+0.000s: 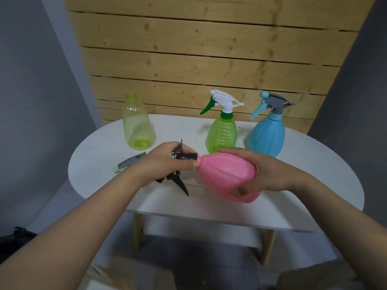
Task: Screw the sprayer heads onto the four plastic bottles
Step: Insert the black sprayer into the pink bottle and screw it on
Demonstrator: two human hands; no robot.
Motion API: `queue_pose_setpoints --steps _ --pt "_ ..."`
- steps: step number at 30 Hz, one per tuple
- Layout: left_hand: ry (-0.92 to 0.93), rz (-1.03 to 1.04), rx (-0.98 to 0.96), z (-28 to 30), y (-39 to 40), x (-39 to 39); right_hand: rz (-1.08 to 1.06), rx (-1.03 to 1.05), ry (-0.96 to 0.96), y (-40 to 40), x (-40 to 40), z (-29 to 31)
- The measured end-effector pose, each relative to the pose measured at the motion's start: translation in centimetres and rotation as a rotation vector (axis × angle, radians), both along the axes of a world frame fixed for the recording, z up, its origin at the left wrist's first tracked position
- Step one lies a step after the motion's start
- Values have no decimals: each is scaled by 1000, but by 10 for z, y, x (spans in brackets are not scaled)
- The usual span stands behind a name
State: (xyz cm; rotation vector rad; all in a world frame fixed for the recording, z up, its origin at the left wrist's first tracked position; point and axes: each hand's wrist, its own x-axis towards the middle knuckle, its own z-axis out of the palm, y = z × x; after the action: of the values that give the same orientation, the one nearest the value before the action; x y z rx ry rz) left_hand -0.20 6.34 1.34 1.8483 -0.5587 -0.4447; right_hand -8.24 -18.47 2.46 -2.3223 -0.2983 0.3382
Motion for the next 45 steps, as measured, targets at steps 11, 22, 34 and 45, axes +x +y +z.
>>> queue_pose_setpoints --steps 11,22,34,45 --pt "-29 -58 119 -4 4 0 -141 414 236 0 8 -7" --pt "83 56 -25 -5 23 13 -236 770 102 1 11 -10" --pt "-74 78 19 -10 21 9 -327 513 233 7 9 -18" --pt "-48 157 -30 -1 25 8 -253 467 84 4 4 -4"
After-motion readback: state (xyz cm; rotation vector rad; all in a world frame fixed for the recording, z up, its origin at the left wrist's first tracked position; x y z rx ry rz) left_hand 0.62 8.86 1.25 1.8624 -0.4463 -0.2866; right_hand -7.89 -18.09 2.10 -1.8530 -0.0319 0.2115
